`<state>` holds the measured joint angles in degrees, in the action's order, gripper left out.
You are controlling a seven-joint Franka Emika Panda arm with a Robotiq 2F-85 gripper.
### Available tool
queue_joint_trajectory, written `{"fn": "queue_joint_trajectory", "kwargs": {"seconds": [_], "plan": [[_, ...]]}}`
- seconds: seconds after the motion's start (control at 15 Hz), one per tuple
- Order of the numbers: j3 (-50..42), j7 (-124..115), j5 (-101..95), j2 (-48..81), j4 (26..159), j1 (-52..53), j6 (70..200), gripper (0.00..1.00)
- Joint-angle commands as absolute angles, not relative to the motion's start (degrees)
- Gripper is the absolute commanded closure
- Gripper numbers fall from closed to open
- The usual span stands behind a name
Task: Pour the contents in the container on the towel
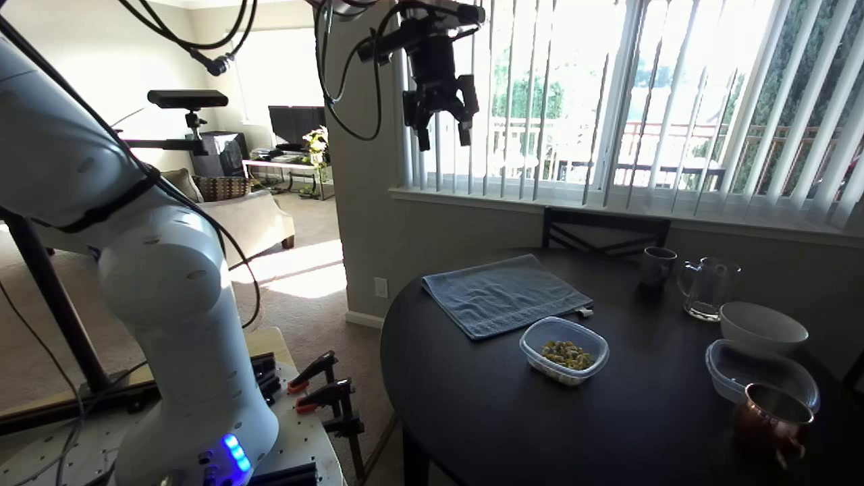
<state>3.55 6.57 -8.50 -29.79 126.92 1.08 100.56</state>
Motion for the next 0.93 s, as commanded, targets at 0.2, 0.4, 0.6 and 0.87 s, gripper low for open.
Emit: {"fn": "queue_joint_trajectory", "kwargs": {"seconds": [0.2,0.4,0.6,0.87], "plan": [[2.3,8.2,-8.4,-26.1,125.8,2.4,103.8,0.00],[1.2,9.5,-7.2,-17.1,123.1,3.0,111.9,0.00],[0.6,7.9,-6.3,-6.4,118.5,2.0,113.5,0.00],[-0.5,4.5,-8.0,9.6,108.7,0.5,112.1,0.00]]}}
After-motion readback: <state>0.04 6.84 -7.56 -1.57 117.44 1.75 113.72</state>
